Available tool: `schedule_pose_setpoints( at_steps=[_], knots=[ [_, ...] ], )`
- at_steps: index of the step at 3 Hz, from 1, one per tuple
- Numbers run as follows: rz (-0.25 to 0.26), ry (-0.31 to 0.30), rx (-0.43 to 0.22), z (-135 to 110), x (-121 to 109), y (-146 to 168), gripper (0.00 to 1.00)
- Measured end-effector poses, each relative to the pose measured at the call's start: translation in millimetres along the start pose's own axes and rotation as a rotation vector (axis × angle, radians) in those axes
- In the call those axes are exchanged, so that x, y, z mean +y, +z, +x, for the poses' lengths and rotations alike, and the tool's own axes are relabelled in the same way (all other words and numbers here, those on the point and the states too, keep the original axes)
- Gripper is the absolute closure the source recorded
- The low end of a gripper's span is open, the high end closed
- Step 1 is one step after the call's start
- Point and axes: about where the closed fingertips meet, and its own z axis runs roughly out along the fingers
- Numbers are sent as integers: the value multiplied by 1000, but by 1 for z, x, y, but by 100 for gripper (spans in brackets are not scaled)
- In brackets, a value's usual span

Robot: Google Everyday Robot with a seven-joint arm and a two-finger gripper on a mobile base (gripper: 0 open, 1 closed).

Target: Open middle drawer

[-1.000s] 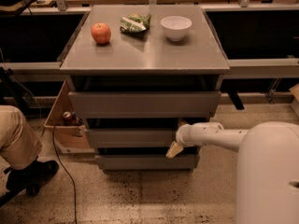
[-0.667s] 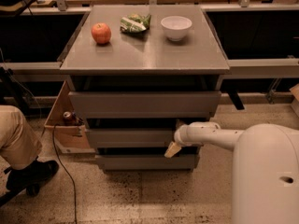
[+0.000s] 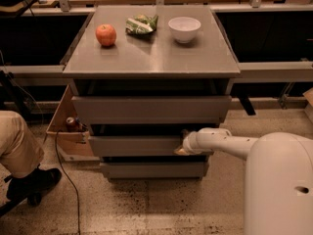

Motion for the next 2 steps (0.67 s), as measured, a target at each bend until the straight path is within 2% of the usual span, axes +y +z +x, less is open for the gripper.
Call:
schedule_pose_setpoints(
  at_steps=[1, 2],
  knots=[
    [0, 0, 0, -5, -3, -7, 53],
    [0, 0, 0, -8, -6, -13, 29]
  ],
)
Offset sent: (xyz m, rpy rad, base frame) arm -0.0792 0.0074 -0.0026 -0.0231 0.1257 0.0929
